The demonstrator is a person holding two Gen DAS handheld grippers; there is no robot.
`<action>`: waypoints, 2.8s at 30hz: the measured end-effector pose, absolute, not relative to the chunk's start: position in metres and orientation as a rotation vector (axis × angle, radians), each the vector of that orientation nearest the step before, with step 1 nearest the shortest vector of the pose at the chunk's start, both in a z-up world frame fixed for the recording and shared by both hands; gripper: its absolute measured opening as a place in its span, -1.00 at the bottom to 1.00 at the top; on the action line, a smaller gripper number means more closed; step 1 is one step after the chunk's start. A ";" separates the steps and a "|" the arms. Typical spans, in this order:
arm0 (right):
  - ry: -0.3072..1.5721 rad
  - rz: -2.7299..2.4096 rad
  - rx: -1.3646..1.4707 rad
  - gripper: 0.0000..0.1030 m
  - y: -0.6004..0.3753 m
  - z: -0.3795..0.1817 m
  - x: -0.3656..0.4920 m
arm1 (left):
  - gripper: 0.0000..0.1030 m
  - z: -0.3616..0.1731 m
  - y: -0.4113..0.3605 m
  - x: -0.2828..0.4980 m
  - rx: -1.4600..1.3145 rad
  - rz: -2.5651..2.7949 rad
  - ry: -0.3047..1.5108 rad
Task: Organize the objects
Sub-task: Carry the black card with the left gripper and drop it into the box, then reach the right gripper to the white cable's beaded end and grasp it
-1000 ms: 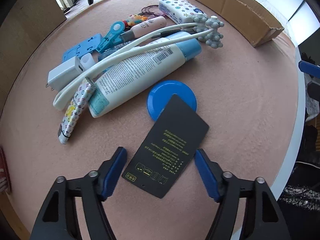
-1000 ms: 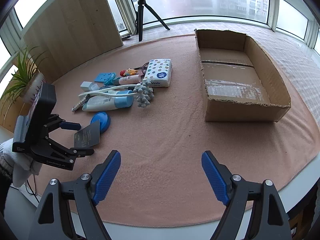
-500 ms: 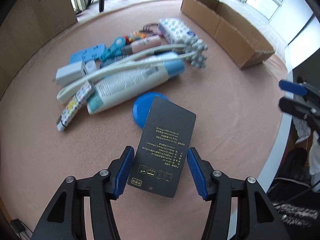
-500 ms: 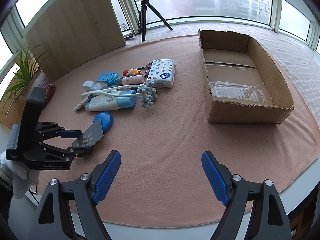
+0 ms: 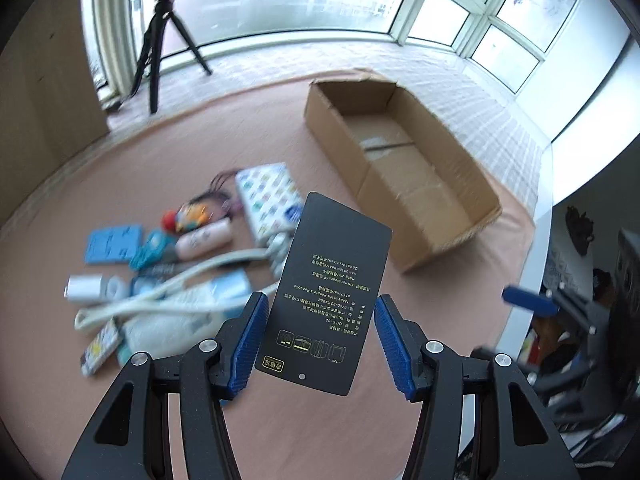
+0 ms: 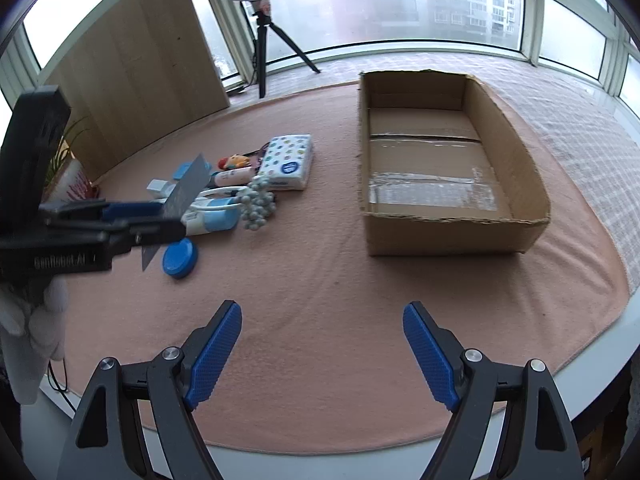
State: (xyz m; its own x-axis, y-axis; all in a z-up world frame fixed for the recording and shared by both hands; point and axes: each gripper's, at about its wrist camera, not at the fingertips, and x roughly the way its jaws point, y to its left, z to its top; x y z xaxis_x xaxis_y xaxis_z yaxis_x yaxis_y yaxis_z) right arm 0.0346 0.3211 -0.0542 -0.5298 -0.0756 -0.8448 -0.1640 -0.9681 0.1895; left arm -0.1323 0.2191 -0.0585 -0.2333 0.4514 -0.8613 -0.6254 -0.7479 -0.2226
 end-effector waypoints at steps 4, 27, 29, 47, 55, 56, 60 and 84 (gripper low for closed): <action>0.405 2.650 -1.475 0.56 0.343 -0.055 0.040 | 0.15 -0.044 0.270 -0.144 -1.286 2.021 0.211; 0.465 2.582 -1.466 0.56 0.411 -0.063 0.041 | 0.73 -0.058 0.396 -0.170 -1.291 2.061 0.188; 0.467 2.592 -1.476 0.56 0.409 -0.064 0.040 | 0.73 -0.055 0.378 -0.175 -1.306 2.089 0.159; 0.285 2.778 -1.554 0.56 0.335 -0.053 -0.017 | 0.73 -0.053 0.127 -0.121 -1.445 2.479 -0.009; 0.203 2.884 -1.665 0.56 0.289 -0.055 -0.066 | 0.73 -0.065 0.055 -0.096 -1.535 2.541 -0.164; 0.223 2.885 -1.697 0.56 0.286 -0.058 -0.073 | 0.73 -0.067 0.051 -0.094 -1.542 2.544 -0.173; 0.210 2.888 -1.749 0.56 0.267 -0.065 -0.104 | 0.73 -0.075 0.034 -0.088 -1.568 2.547 -0.212; 0.525 2.592 -2.383 -0.22 0.226 -0.134 -0.133 | 0.72 -0.100 0.010 -0.086 -1.617 2.498 -0.322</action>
